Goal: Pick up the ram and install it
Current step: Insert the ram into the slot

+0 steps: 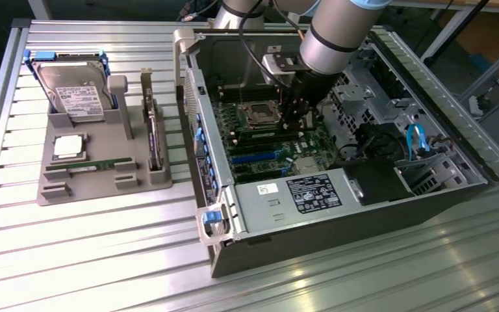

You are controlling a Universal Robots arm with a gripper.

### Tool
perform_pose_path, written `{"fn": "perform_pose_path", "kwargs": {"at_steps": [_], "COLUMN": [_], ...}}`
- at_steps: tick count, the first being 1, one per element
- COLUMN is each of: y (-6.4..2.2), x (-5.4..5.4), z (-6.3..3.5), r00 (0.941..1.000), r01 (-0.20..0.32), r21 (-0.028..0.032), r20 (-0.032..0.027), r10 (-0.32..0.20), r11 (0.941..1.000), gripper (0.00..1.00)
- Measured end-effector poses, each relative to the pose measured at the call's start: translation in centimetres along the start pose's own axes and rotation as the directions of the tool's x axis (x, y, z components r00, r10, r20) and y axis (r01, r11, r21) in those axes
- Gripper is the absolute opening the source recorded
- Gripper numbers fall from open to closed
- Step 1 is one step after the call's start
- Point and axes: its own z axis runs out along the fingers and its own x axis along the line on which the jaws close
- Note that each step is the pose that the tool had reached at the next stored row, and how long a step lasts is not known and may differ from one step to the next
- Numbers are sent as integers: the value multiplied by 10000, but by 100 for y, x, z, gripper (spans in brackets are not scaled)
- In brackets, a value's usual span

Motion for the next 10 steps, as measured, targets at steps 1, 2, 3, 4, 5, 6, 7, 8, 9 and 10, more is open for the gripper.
{"fn": "perform_pose_path", "kwargs": {"at_steps": [1, 2, 3, 4, 5, 6, 7, 8, 9, 10], "y": [0, 0, 0, 0, 0, 0, 0, -1, -1, -1], "x": [0, 0, 0, 0, 0, 0, 0, 0, 0, 0], "z": [0, 2, 2, 2, 2, 2, 5, 9, 10, 14], "r00": [10000, 10000, 10000, 10000, 10000, 10000, 10000, 10000, 10000, 10000], "r01": [-15, -28, -29, -30, -30, -31, -31, -30, -30, -30], "r21": [1, 2, 2, 2, 2, 2, 3, 3, 2, 2], "r20": [0, 2, 3, 2, 2, 3, 4, 5, 2, 2], "r10": [15, 28, 29, 30, 30, 31, 31, 30, 30, 30], "r11": [10000, 10000, 10000, 10000, 10000, 10000, 10000, 10000, 10000, 10000], "gripper": [12, 12, 12, 12, 12, 12, 12, 12, 12, 12]}}
